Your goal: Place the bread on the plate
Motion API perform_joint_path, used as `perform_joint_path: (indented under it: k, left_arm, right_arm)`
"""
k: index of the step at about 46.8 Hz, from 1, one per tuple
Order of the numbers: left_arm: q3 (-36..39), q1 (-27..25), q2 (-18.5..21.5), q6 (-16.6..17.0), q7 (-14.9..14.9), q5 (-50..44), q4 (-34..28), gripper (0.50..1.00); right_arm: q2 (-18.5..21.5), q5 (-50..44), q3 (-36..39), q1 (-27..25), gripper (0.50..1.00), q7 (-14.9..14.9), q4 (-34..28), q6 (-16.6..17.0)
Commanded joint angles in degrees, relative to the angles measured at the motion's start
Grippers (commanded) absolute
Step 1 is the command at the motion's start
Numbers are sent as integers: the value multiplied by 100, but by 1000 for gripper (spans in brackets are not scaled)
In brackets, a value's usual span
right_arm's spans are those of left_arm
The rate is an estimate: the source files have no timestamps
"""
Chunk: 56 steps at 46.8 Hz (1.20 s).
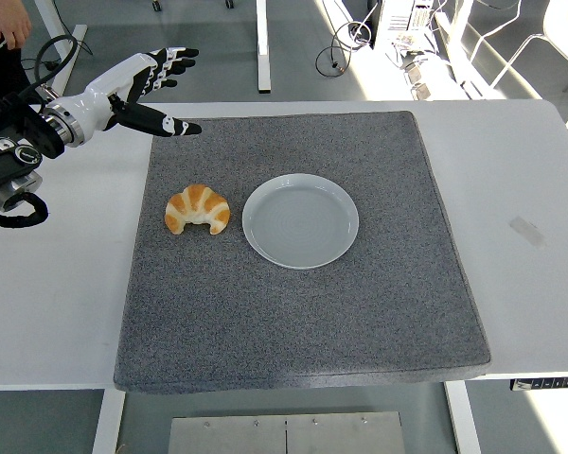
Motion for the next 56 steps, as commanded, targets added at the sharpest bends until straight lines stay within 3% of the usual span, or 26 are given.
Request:
perform_joint_path:
  k: [1,11,21,27,56]
  left_arm:
    - [200,-30,2,-21,-1,87,-8,940]
    - [903,-215,46,-30,7,236,-315,940]
    - [1114,-329,494,-38,174,736,-711,942]
    - [1141,-286,555,-30,192,1079,-694,940]
    - [1149,13,345,-30,289,1404,-395,940]
  right_arm:
    - [0,0,0,1,1000,0,-3,5]
    - [0,0,0,1,1000,0,-3,-3]
    - [0,0,0,1,1000,0,-3,5]
    - [0,0,0,1,1000,0,-3,6]
    - [0,0,0,1,1000,0,-3,5]
